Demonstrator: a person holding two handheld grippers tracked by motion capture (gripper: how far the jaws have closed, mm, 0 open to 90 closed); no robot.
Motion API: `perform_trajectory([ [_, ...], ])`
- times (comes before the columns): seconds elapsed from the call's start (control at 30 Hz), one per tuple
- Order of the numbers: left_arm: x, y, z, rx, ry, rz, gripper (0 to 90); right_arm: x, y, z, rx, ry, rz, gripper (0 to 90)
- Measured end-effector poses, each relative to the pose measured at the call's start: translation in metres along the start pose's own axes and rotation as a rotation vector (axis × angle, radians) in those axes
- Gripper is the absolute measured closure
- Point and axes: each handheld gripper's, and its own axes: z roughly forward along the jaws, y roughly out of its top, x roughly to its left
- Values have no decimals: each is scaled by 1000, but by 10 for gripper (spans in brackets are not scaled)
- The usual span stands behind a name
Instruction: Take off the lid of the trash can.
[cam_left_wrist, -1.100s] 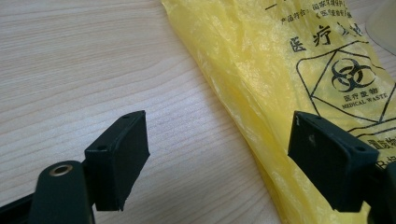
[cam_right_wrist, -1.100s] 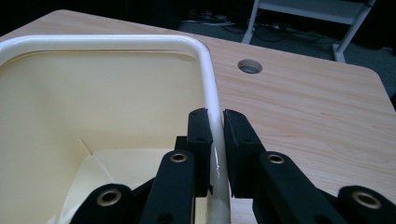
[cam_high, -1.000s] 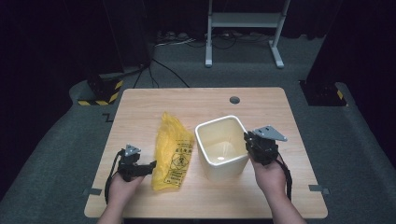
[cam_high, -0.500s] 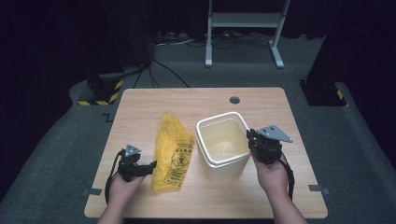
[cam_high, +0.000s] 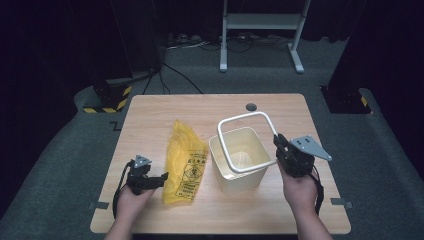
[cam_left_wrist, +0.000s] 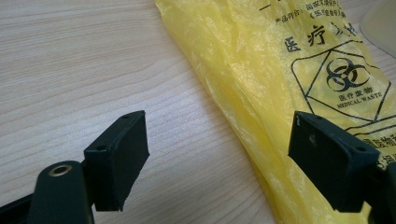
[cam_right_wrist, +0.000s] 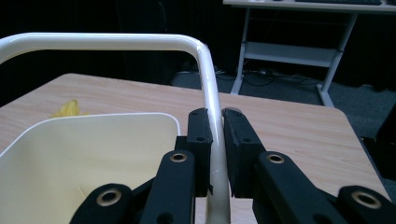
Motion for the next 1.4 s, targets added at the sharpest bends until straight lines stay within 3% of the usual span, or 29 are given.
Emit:
perform_trajectory([
  [0.53,-1,0,0,-9,-5,9,198,-25,-4,-18,-41,-45,30,818],
  [0.9,-3,1,0,-16,-8,15,195,-50,-10,-31,-56,-99,54,818],
  [1.4,-5,1,1,-14,-12,19,195,-82,-28,-43,-19,-180,62,819],
])
